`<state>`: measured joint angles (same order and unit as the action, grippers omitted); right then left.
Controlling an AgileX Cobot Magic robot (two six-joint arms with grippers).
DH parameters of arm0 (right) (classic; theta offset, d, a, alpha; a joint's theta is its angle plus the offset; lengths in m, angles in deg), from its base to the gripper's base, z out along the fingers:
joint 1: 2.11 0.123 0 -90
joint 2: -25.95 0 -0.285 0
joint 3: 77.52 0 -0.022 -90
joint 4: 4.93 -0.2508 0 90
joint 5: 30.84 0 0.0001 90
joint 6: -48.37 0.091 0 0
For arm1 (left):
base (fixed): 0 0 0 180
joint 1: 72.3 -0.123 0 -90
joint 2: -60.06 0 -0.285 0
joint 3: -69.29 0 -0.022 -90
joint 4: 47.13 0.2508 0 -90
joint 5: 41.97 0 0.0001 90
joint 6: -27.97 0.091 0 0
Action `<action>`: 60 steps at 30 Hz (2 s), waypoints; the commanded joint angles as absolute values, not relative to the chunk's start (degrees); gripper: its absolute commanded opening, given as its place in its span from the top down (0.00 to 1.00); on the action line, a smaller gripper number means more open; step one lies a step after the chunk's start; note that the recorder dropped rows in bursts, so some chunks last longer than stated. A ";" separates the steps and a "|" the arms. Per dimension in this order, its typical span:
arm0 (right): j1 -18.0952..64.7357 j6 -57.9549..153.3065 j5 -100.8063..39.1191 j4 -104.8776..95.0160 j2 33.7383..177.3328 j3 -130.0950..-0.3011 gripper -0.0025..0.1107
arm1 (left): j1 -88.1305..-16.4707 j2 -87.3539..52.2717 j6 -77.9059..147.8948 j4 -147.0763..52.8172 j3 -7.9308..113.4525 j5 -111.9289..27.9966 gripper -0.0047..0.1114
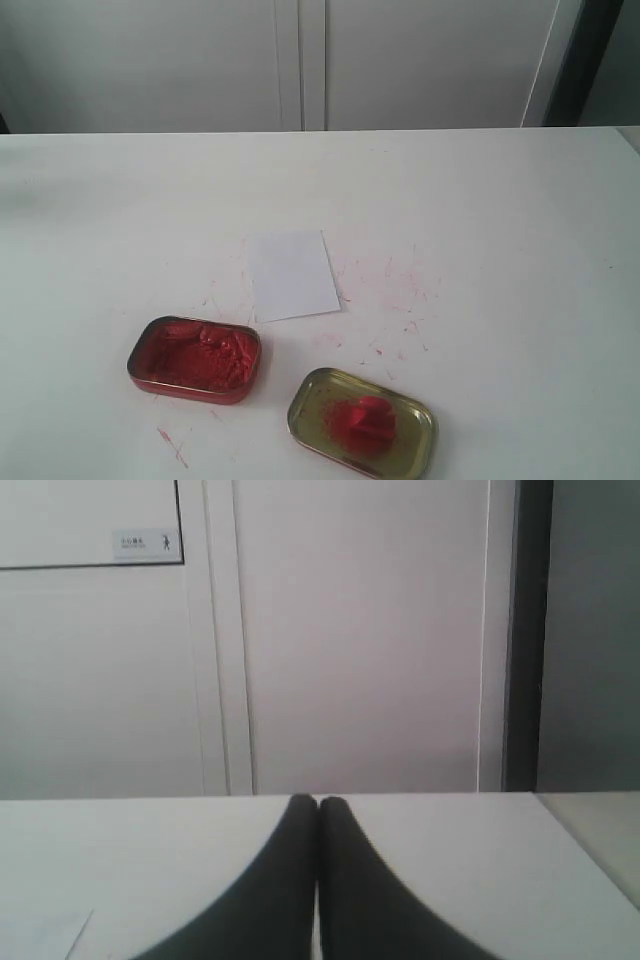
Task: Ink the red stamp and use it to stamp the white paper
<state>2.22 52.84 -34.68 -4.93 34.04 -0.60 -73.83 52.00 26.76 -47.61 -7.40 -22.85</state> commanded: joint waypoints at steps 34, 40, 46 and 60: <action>1.82 53.12 -36.04 -4.93 33.74 -7.42 0.98 | -74.01 52.27 26.72 -47.88 -7.93 -22.47 0.96; 1.82 53.12 -28.72 -4.93 33.74 -12.01 0.98 | -74.01 52.27 26.72 -47.88 -7.93 -22.47 0.96; 1.82 53.12 -17.80 -4.93 33.74 -17.28 0.98 | -74.01 52.27 26.72 -47.88 -7.93 -22.47 0.96; 1.82 53.12 -11.61 -4.93 51.86 -25.69 0.98 | -74.01 52.27 26.72 -47.88 -7.93 -22.47 0.96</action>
<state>2.22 52.84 -14.14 -4.93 48.30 -23.68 -73.83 52.00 26.76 -47.61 -7.40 -22.85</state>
